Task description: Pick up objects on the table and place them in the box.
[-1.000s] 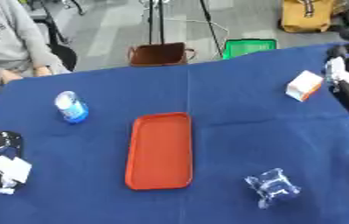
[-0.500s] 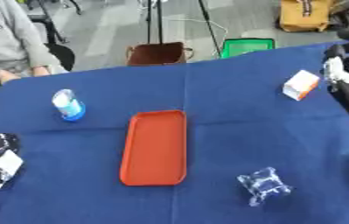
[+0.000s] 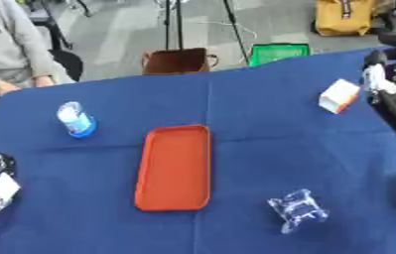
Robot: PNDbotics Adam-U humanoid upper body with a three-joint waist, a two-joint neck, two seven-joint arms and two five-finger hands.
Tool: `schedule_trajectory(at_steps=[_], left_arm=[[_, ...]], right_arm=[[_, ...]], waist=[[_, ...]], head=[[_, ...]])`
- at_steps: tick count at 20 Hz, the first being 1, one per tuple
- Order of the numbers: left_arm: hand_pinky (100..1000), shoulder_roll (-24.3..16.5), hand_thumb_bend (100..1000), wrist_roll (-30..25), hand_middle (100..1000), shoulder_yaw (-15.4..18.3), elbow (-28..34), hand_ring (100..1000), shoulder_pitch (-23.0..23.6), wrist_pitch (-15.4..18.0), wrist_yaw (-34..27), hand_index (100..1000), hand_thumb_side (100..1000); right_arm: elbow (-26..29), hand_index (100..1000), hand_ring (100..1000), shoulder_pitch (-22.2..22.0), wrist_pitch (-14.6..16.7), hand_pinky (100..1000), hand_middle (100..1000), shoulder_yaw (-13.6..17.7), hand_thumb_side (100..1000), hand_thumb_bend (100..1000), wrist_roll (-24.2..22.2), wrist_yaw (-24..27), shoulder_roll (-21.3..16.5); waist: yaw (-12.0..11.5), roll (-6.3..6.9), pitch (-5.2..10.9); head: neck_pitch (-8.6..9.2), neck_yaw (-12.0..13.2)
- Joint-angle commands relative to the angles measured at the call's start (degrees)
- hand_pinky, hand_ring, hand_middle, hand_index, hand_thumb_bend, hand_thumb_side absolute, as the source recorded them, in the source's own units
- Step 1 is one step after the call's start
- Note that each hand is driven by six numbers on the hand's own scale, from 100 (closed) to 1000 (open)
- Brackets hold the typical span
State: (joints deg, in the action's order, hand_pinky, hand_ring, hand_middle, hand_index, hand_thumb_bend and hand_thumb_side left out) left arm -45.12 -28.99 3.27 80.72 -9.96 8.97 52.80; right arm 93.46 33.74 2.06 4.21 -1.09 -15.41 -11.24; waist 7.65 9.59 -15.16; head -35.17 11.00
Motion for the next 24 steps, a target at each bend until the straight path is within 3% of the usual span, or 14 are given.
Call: schedule_trajectory(at_steps=[1,7,11,19,24], left_arm=[[757,-5.8,126,-4.0,653,1.7,3.6,692,-0.4,-0.2,-1.8,413,196],[751,-9.3,109,-4.3,647,4.1,10.1,686,-3.3,-1.8,-2.3,400,149],[746,-9.8,100,-3.8,646,3.9,13.2,682,-5.4,-1.9,-3.0,402,144],[715,-5.5,100,-4.9,636,-2.7,17.8,646,-18.5,2.4,-6.9,415,160],[702,0.9,100,-5.5,627,-6.9,16.8,620,-26.7,4.6,-7.0,417,176]], right_arm=[[0.9,851,531,0.6,0.0,693,620,0.2,499,100,0.0,0.1,-0.3],[1.0,851,531,0.3,0.0,693,620,0.2,499,100,0.1,-0.1,-0.2],[1.0,851,531,0.2,0.0,693,620,0.2,499,100,0.0,-0.2,-0.1],[1.0,851,531,0.4,0.1,693,620,-0.2,499,100,-0.4,-0.2,0.6],[0.9,851,530,0.6,0.2,694,620,-0.5,499,100,-0.7,-0.1,1.0]], waist=[[-0.3,-0.12,1.41],[-0.3,-0.03,1.91],[-0.1,0.00,2.06],[0.5,-0.27,2.30],[1.0,-0.45,2.20]], head=[[0.49,-0.2],[0.35,-0.6],[0.27,-0.7],[0.40,-1.6],[0.65,-2.0]])
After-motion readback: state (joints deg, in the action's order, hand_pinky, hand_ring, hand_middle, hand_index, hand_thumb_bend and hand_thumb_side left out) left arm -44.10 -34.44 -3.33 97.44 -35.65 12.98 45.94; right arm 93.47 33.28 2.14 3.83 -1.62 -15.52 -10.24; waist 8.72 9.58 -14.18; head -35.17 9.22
